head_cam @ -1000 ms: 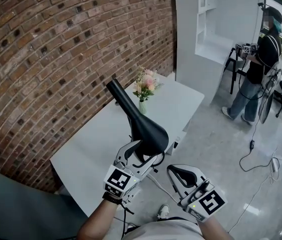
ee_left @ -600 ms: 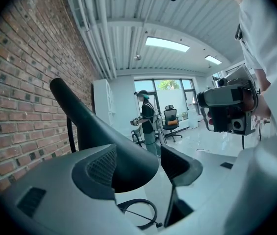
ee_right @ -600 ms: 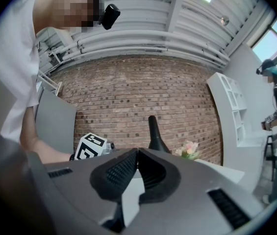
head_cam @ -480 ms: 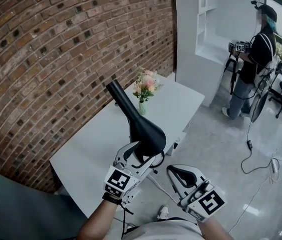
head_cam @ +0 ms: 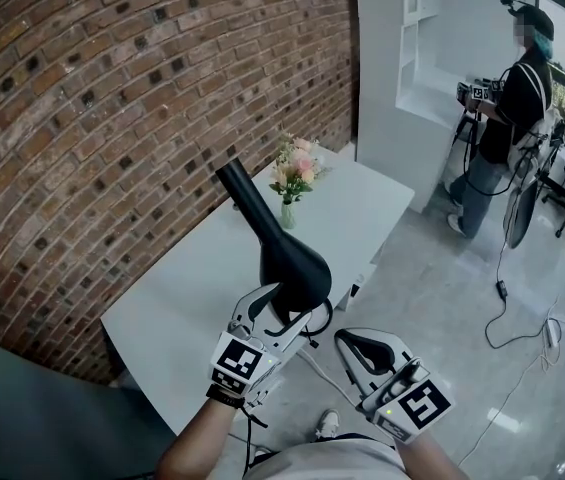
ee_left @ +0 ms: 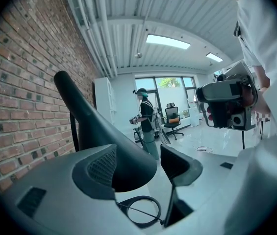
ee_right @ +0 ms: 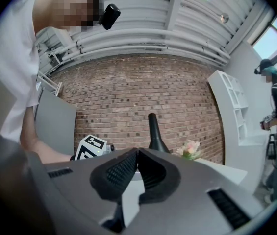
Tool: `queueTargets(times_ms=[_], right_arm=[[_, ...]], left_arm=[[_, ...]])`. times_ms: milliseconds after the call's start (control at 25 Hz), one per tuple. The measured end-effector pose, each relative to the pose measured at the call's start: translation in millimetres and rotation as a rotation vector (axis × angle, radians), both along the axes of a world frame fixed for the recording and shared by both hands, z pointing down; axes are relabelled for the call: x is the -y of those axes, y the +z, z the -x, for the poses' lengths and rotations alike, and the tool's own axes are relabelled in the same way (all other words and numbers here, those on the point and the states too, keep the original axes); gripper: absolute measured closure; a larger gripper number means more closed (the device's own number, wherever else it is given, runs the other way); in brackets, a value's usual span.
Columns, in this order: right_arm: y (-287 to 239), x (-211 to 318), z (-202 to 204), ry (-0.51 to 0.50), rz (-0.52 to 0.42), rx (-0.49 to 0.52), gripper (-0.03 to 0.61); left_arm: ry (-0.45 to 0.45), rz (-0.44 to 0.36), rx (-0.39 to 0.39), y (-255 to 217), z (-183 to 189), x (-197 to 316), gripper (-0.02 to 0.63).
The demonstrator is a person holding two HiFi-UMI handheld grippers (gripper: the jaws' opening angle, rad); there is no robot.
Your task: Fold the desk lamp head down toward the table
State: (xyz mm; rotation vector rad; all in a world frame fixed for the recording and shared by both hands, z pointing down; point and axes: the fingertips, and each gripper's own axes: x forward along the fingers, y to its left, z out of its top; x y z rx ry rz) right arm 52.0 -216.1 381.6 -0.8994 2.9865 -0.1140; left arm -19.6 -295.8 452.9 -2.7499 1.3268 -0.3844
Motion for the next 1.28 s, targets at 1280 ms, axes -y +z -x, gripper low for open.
queueTargets(times_ms=[1280], right_arm=[[-5.8, -2.2, 11.2, -0.022, -0.007, 0.014, 0.560]], left_arm=[[-0.004, -0.033, -0.051, -15.8, 5.7, -10.9, 0.345]])
